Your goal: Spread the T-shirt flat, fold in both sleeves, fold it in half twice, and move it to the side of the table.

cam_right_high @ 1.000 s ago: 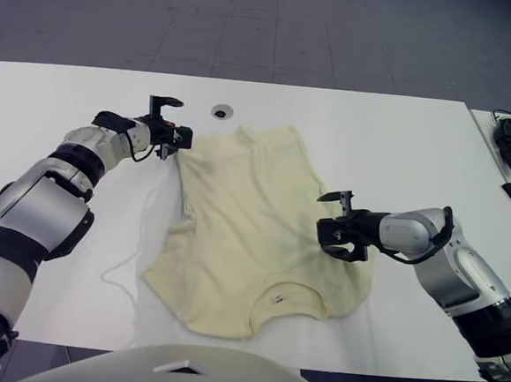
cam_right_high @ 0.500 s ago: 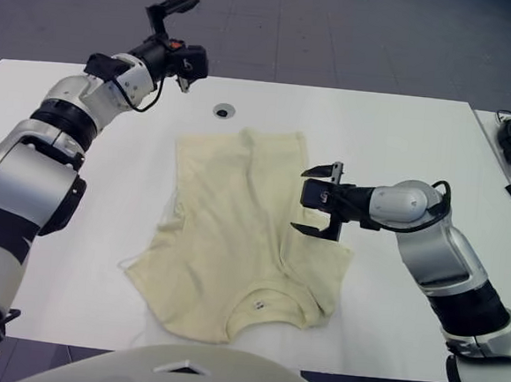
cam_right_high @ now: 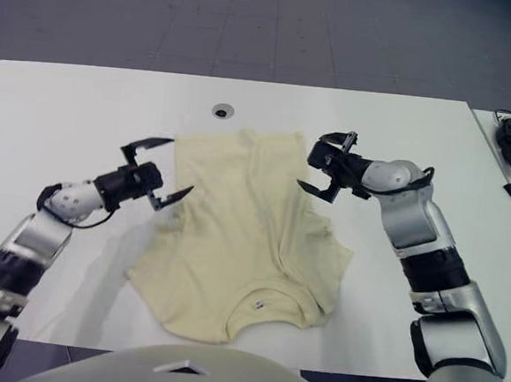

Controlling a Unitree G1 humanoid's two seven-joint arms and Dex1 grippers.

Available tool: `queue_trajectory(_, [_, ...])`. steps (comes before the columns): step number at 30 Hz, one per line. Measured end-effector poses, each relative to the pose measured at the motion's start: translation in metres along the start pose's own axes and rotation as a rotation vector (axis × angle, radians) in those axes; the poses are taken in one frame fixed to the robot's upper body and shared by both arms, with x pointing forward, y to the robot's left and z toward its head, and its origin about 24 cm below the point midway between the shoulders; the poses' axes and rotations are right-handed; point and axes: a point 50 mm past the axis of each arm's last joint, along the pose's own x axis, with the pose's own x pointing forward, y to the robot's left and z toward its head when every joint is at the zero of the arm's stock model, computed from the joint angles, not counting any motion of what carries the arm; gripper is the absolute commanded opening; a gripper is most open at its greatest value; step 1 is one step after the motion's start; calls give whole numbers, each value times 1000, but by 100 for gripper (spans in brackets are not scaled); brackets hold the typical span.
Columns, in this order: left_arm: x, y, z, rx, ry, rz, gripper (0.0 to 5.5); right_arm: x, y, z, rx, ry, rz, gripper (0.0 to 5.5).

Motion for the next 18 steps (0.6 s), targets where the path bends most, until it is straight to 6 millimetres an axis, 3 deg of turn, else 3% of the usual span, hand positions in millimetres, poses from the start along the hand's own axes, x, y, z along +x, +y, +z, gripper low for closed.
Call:
queue_trajectory(3, [-27,-24,14,-56,36,-126,537,24,-7,-8,31,26,-66,540])
queue_trajectory(8, [-51,-38,31,-19,132,-292,537,61,-5,-17,10,93,-102,540])
queue_trajectory(13, [-53,-35,14,100,268,-331,537,76,-15,-15,-134,151,-171,540])
queue_trajectory(18, [-40,-11,-3,198,303,-252,537,75,-23,-24,-204,251,-270,540])
